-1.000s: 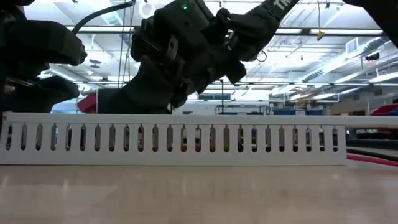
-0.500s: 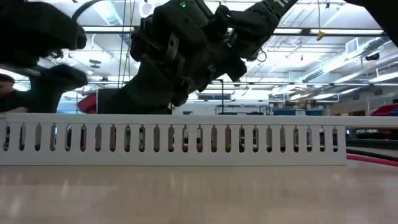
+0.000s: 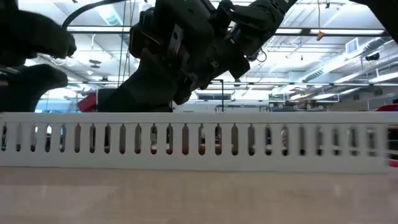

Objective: Ziptie cables
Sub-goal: Close the white cable duct cover

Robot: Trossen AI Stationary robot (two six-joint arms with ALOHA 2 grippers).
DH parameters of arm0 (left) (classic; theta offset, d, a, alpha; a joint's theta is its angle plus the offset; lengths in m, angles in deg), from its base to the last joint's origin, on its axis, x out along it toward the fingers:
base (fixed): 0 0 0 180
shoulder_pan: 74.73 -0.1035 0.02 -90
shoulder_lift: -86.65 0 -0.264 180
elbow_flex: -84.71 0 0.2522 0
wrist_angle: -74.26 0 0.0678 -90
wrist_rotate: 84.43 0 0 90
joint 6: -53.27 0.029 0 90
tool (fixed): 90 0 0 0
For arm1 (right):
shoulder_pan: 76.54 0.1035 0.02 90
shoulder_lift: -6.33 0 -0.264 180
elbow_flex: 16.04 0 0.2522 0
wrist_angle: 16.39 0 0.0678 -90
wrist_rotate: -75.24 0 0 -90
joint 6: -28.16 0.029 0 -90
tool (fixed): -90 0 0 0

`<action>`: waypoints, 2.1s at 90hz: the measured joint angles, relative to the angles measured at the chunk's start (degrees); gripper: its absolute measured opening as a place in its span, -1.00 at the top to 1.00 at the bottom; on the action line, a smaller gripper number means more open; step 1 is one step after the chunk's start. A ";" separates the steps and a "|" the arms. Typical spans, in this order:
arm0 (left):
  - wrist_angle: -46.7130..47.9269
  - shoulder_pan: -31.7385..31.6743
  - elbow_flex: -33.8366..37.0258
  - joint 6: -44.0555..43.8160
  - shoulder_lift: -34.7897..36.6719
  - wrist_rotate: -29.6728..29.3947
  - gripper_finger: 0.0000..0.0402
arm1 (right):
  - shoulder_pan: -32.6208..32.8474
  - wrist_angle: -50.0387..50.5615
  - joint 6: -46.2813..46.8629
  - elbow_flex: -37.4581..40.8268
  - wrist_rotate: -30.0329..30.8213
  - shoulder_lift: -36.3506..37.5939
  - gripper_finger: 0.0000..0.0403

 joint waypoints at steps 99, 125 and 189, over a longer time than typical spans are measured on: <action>-2.05 3.17 0.02 -0.80 -5.77 -4.04 -0.21 | -0.03 -4.51 0.85 0.44 -0.43 1.39 1.00; -2.34 3.13 0.00 -1.82 -5.77 -3.87 -0.21 | -0.02 -5.90 0.40 0.35 0.66 4.96 1.00; -2.41 3.11 -0.04 -13.91 -5.70 -1.26 -0.21 | 2.54 23.54 0.81 0.38 16.52 12.66 1.00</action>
